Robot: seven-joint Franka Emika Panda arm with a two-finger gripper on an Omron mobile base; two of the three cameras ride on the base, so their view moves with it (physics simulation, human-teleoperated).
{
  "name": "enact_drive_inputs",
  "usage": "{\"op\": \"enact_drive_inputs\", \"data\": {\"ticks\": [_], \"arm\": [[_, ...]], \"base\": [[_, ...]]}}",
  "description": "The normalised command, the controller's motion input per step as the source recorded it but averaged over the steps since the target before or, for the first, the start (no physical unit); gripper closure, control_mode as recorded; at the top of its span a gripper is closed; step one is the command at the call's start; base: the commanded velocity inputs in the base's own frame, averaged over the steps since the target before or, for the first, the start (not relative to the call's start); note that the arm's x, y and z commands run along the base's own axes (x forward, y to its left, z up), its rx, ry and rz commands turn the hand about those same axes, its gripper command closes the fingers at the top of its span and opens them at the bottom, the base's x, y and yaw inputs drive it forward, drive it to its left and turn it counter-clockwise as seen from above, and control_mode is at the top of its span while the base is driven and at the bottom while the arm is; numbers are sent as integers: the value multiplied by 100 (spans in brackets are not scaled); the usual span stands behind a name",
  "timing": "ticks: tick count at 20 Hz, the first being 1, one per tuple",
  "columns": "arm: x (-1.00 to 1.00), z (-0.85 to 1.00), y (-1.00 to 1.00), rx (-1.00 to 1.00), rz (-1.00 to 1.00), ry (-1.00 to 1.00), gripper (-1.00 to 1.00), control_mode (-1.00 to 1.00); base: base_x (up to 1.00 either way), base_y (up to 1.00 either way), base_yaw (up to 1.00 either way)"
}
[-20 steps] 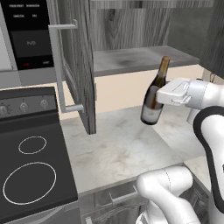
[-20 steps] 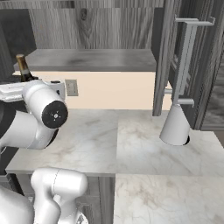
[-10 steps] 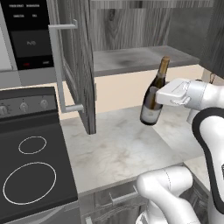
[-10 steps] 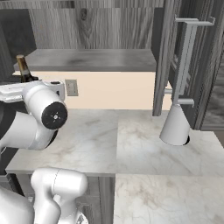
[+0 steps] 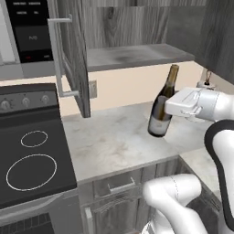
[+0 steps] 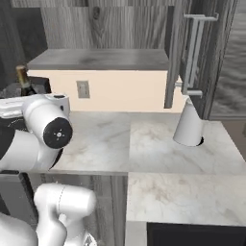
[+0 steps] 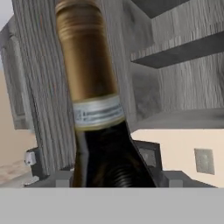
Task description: Open the cabinet directly in front. Then move the wine and the mug to the dining counter with the candle on it.
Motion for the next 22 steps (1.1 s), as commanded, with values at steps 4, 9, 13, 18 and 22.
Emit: {"op": "enact_drive_inputs", "data": {"ticks": [4,9,13,18,22], "arm": [[0,0,0,0,0,0,100,100],[0,0,0,0,0,0,100,100],[0,0,0,0,0,0,100,100],[0,0,0,0,0,0,100,100],[0,0,0,0,0,0,100,100]], "base": [[-97,0,6],[-62,20,37],[-30,52,63],[-22,66,79],[-17,57,84]]}}
